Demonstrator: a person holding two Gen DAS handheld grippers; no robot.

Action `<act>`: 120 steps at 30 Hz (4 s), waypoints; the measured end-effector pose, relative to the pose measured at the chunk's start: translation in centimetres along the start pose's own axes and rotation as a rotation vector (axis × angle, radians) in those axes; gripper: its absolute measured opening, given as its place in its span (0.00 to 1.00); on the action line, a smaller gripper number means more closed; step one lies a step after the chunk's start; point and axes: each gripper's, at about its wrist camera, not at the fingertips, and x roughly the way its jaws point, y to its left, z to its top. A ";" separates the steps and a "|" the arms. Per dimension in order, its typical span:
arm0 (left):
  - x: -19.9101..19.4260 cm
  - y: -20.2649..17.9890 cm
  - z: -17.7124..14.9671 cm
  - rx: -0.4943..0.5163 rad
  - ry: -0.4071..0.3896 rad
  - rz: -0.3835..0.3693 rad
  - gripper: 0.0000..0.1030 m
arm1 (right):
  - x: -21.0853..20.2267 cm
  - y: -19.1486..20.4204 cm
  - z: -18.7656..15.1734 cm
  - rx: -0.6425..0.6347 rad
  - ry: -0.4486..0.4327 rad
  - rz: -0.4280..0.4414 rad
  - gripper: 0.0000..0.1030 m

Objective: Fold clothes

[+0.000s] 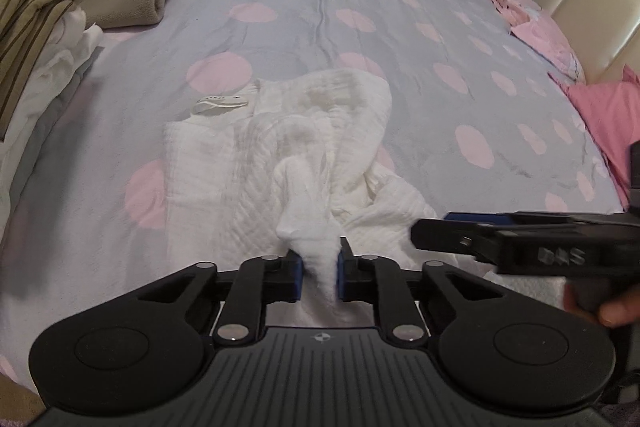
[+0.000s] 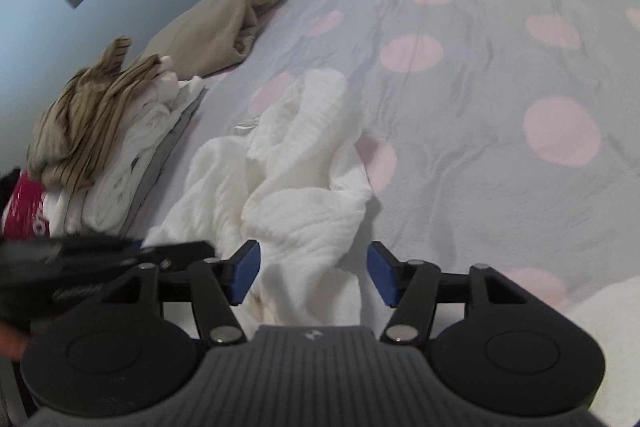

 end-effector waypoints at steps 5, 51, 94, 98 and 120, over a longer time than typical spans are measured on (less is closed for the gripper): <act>-1.5 0.6 0.0 -0.012 -0.055 -0.004 0.08 | -0.5 0.7 0.9 0.002 -0.053 0.009 0.05; -2.7 -1.1 7.2 0.335 0.080 0.035 0.05 | -23.7 -13.6 -2.7 0.078 -0.200 -0.690 0.00; 2.0 0.9 6.6 0.201 0.222 0.075 0.15 | -10.0 -13.4 4.9 0.015 -0.039 -0.417 0.04; 0.9 1.1 6.8 0.216 0.160 0.084 0.09 | -12.6 -12.6 5.1 0.000 -0.161 -0.479 0.04; -7.1 -7.3 7.1 0.376 -0.063 -0.394 0.10 | -32.5 -11.0 1.8 0.079 -0.650 -0.826 0.03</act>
